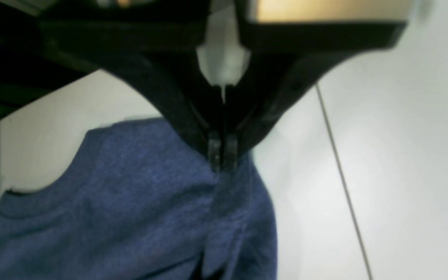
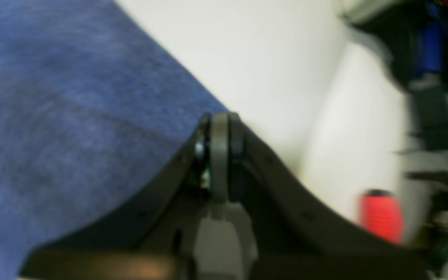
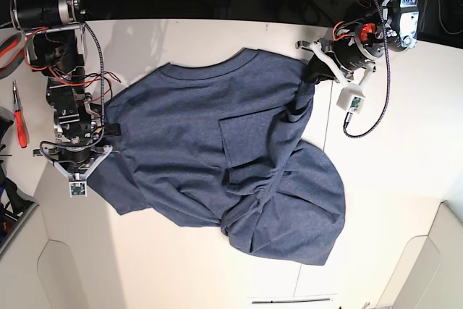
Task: Layout the t-shirt on the table in an organized manner, then fold the t-shirt properly
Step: 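Drag the shirt edge with the right gripper further outward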
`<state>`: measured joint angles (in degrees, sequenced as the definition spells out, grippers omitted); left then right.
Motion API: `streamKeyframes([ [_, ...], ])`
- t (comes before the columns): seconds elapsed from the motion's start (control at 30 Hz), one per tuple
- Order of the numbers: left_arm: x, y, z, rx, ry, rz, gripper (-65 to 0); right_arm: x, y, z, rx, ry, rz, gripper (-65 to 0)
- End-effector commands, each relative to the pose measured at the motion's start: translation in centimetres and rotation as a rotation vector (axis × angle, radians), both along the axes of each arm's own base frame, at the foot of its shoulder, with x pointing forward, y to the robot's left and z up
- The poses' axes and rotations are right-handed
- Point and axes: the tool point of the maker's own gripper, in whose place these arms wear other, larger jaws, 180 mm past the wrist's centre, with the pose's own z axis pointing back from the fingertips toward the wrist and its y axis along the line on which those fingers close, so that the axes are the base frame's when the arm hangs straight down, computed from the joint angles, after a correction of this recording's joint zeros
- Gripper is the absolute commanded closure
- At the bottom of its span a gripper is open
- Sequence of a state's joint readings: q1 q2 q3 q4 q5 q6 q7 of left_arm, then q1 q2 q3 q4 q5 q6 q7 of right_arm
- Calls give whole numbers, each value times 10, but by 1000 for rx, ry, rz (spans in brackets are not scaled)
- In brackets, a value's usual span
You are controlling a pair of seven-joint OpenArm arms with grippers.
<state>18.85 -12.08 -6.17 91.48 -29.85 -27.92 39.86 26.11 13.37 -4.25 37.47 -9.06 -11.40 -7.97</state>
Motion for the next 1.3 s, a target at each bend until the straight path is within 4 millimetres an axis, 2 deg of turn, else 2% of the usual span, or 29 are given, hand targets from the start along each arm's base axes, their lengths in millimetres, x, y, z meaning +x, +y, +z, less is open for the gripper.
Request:
streamKeyframes([
  [0.0, 8, 0, 9, -12, -39, 0, 0, 26, -15, 33, -51, -90, -9, 0],
  [0.13, 8, 0, 9, -13, -40, 1, 0, 60, -26, 73, -75, -188, -18, 0],
  [0.3, 8, 0, 9, -13, -40, 0, 0, 90, -20, 111, -11, -306, -17, 0],
  [0.37, 8, 0, 9, -13, -41, 1, 0, 95, -12, 114, 59, -328, -12, 0],
  [0.47, 8, 0, 9, -13, -41, 0, 0, 95, 12, 104, 180, -288, 45, 0],
  [0.53, 8, 0, 9, -13, -41, 1, 0, 89, 36, 93, 264, -242, 101, 0],
  [0.63, 8, 0, 9, -14, -41, 2, 0, 69, 80, 80, 395, -193, 195, 0],
  [0.77, 8, 0, 9, -13, -41, 2, 0, 28, 135, 77, 515, -165, 294, 0],
  [0.87, 8, 0, 9, -13, -41, 1, 0, -6, 161, 83, 545, -158, 351, 0],
  [0.93, 8, 0, 9, -13, -41, 0, 0, -23, 166, 86, 536, -152, 370, 0],
  [1.0, 8, 0, 9, -13, -41, 1, 0, -33, 162, 81, 478, -138, 375, 0],
  [1.27, 8, -1, 9, -14, -41, -2, 0, -44, 127, 36, 379, -54, 254, 0],
])
